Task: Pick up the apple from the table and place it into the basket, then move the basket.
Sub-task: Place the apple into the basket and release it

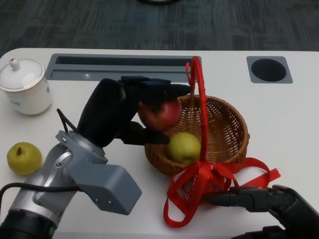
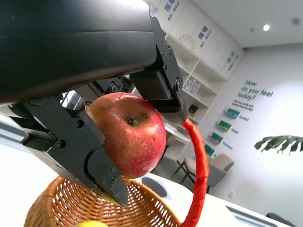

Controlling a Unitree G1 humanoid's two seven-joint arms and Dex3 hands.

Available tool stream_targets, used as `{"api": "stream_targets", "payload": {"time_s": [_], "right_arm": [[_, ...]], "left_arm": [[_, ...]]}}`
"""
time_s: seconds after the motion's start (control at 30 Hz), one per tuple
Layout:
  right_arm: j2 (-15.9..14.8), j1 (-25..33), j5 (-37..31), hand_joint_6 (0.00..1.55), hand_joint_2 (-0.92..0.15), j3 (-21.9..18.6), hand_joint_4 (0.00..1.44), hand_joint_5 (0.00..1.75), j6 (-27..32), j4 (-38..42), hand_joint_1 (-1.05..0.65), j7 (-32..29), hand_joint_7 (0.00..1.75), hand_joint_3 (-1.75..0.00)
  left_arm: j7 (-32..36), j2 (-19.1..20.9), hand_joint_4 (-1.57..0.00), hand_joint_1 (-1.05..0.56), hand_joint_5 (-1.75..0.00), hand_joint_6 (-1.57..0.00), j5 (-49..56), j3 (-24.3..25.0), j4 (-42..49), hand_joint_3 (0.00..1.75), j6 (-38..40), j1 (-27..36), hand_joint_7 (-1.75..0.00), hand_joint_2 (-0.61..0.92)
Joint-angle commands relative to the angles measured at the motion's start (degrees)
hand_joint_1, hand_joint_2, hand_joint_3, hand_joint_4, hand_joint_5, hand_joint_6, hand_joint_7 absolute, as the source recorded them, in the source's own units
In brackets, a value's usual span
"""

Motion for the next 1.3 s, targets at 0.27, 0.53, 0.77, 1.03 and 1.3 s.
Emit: {"api": "stream_targets", "payload": {"time_s": [0.27,0.53,0.77,1.03,1.3], "right_arm": [[-0.1,1.2,0.3,0.72,-0.82,-0.3,0.74,0.00,-0.6,-0.9,-0.39,-0.9,0.00,0.00],[0.0,1.3,0.4,0.73,-0.82,-0.2,0.74,0.00,-0.5,-1.0,-0.38,-1.0,0.00,0.00],[-0.3,1.0,0.6,0.72,-0.83,-0.2,0.74,0.00,-0.4,-0.8,-0.40,-0.6,0.00,0.00],[-0.5,0.7,0.5,0.72,-0.83,-0.2,0.74,0.00,0.2,-1.1,-0.40,-0.6,0.00,0.00],[-0.5,0.3,1.0,0.73,-0.82,-0.3,0.74,0.00,0.1,-0.5,-0.39,-0.3,0.00,0.00]], "left_arm": [[0.9,-2.4,-1.36,-0.11,-0.05,-1.14,1.1,-2.4,9.6,0.01,-0.3,-5.9,0.00,0.78],[2.1,-3.1,-1.22,-0.12,0.00,-1.12,0.8,-3.2,14.1,0.00,-2.1,-7.1,0.00,0.77],[0.9,-1.1,-0.67,-0.43,0.00,-0.63,2.9,-3.5,10.6,0.00,0.1,-5.8,0.00,0.70],[-10.0,3.5,-0.11,-0.73,0.00,-0.15,-0.2,-3.7,3.2,0.00,3.5,-3.9,0.00,0.73],[-14.9,6.9,-0.03,-0.88,-0.01,-0.09,-0.9,-2.5,-2.8,0.00,6.9,-3.4,-0.02,0.73]]}}
